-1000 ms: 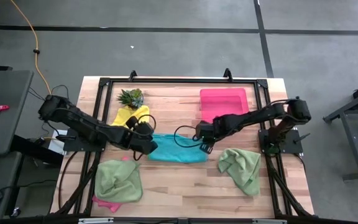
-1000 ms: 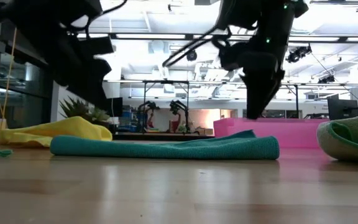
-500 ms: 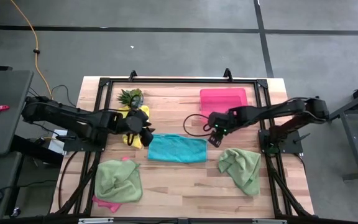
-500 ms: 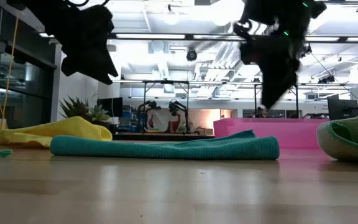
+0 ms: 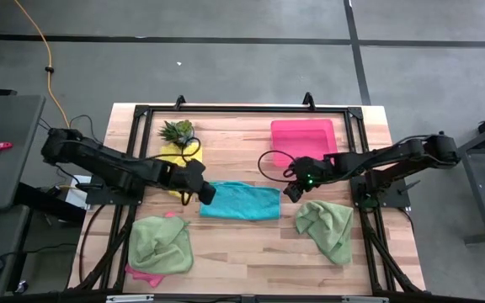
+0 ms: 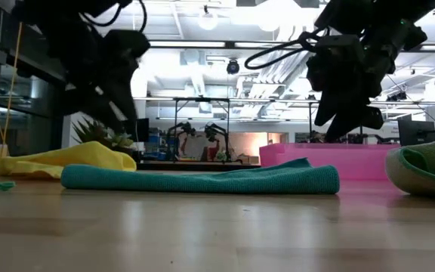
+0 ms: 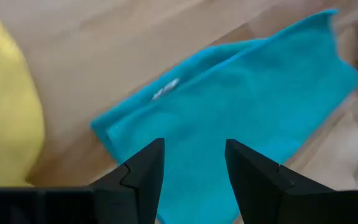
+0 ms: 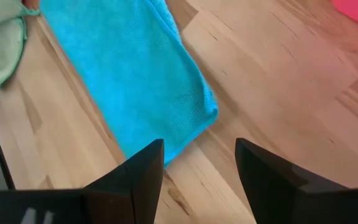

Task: Fold microfiber towels
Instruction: Fold the blue microfiber cloth

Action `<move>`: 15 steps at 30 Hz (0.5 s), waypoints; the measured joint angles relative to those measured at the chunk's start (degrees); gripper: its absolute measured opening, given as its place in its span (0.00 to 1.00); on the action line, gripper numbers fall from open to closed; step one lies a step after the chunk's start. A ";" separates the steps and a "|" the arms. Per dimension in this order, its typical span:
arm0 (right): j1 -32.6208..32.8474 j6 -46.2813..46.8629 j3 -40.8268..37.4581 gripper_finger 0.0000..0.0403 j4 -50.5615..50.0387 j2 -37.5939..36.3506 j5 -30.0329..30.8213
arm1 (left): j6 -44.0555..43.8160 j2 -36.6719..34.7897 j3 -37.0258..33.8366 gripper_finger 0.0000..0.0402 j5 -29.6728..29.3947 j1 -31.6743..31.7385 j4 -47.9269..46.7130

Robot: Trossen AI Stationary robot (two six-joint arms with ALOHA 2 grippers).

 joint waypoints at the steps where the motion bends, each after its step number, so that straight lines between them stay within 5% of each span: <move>1: 0.01 -0.26 0.00 0.47 -0.10 0.00 0.00 | -2.23 0.84 0.04 0.40 0.00 -0.59 -0.22; 8: 0.02 -1.22 -0.02 0.47 0.29 0.00 0.60 | -15.25 5.48 0.01 0.40 -0.03 -4.93 -5.84; 15: 0.02 -1.32 -0.02 0.47 0.84 0.02 2.64 | -18.58 13.17 0.01 0.40 2.21 -5.16 -0.06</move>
